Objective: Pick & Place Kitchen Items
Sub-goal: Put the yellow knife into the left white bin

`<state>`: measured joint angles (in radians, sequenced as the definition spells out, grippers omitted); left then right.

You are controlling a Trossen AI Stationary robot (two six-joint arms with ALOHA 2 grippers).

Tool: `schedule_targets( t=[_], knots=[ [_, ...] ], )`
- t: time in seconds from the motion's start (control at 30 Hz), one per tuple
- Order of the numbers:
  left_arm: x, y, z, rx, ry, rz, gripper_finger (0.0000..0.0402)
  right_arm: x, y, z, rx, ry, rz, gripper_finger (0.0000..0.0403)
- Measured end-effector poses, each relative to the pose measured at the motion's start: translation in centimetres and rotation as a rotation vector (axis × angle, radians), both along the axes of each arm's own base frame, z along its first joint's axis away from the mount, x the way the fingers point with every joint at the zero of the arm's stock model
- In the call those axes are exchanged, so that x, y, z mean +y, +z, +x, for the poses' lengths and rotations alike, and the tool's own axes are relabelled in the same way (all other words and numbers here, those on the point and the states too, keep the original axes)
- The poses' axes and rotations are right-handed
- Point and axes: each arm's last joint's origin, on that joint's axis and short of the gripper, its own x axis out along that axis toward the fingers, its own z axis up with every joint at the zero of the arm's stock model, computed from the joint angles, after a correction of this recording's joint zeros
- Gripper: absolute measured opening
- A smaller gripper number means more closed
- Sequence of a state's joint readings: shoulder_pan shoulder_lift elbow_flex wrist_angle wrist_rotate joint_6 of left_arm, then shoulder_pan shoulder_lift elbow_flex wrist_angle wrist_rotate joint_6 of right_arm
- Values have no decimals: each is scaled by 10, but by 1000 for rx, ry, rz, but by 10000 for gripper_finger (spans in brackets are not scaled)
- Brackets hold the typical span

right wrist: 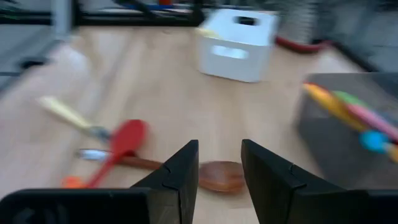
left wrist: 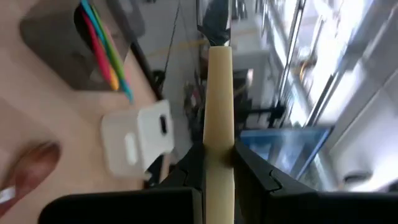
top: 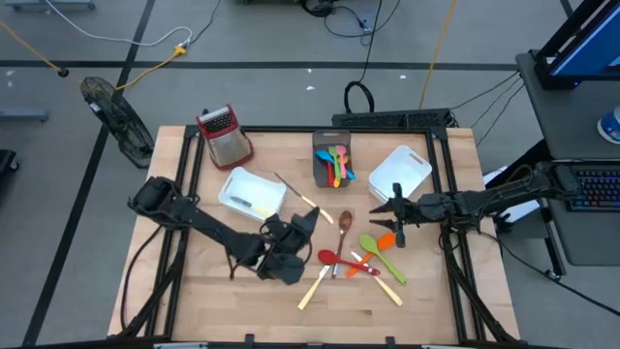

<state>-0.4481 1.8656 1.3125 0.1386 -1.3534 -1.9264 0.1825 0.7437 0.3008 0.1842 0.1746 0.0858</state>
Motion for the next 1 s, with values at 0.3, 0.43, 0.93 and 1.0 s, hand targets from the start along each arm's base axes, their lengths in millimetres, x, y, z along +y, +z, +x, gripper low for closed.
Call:
schedule_targets(
  t=[0.3,0.43,0.93,1.0],
  knots=[
    [-24,3,-9,123,-96,106,42,11,19,7,-164,241,364,114],
    [-32,3,-13,191,-126,164,42,10,25,12,-239,181,460,114],
    [-10,22,7,191,-226,244,42,11,44,33,-495,141,645,114],
    [-3,26,12,202,-258,288,42,13,45,38,-475,164,638,114]
  ],
)
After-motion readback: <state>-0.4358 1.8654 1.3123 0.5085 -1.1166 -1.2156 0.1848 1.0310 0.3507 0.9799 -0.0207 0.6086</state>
